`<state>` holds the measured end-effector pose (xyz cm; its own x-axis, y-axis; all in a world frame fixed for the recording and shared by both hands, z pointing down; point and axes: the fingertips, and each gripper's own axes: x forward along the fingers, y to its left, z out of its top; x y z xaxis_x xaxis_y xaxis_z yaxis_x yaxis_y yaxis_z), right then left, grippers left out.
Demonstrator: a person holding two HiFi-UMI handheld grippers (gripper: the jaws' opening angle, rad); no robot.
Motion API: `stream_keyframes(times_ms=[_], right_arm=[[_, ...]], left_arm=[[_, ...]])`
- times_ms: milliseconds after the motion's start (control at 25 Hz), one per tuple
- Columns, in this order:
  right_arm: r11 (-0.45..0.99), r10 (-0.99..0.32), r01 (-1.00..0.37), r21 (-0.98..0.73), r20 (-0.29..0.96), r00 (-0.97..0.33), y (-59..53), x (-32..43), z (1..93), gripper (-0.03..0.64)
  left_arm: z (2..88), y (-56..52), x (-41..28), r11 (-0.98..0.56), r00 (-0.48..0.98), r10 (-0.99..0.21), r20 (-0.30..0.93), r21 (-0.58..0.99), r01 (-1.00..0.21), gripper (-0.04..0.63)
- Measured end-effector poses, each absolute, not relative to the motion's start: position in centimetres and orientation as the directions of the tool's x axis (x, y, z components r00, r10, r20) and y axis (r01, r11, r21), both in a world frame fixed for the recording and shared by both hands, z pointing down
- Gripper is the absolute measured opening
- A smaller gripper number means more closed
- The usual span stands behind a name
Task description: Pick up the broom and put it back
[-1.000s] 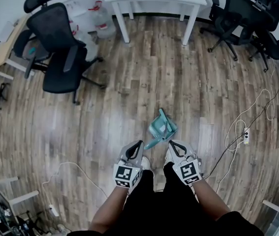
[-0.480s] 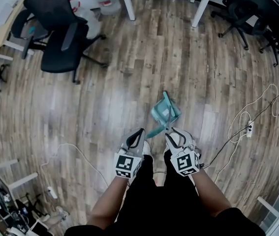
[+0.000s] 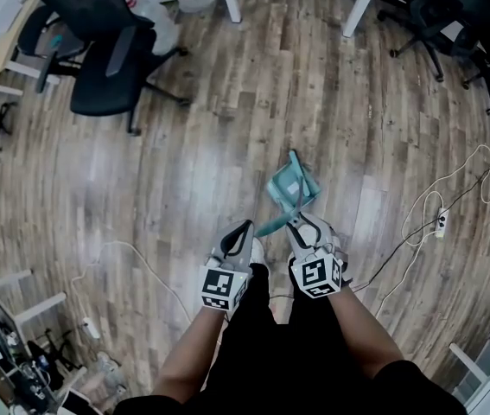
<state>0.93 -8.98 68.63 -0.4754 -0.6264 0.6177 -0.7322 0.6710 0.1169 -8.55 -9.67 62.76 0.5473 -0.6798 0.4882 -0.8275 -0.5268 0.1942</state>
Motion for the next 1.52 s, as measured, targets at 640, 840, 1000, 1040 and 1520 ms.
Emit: stream_keyframes(times_ms=[640, 840, 1000, 1040, 1520], right_arm=[[0.661, -0.653, -0.735, 0.153, 0.599, -0.463, -9.6, 1.1, 68.9, 0.098], [0.646, -0.663, -0.749, 0.145, 0.593, -0.457, -10.3, 2.1, 68.7, 0.097], [0.630, -0.674, -0.764, 0.141, 0.588, -0.447, -11.2, 3.2, 68.5, 0.095], [0.629, -0.674, -0.765, 0.140, 0.589, -0.446, -11.5, 3.4, 68.5, 0.095], [0.630, -0.670, -0.764, 0.139, 0.594, -0.444, -14.3, 5.0, 67.2, 0.094]], left_arm=[[63.4, -9.1, -8.2, -0.525, 0.542, -0.683, 0.490, 0.188, -0.830, 0.016], [63.3, -9.2, -8.2, -0.528, 0.539, -0.683, 0.493, 0.177, -0.830, 0.017], [63.3, -9.4, -8.1, -0.528, 0.535, -0.690, 0.487, 0.166, -0.833, 0.017], [63.3, -9.4, -8.1, -0.528, 0.534, -0.691, 0.486, 0.164, -0.833, 0.017], [63.0, -9.8, -7.5, -0.536, 0.531, -0.696, 0.484, 0.142, -0.832, 0.016]])
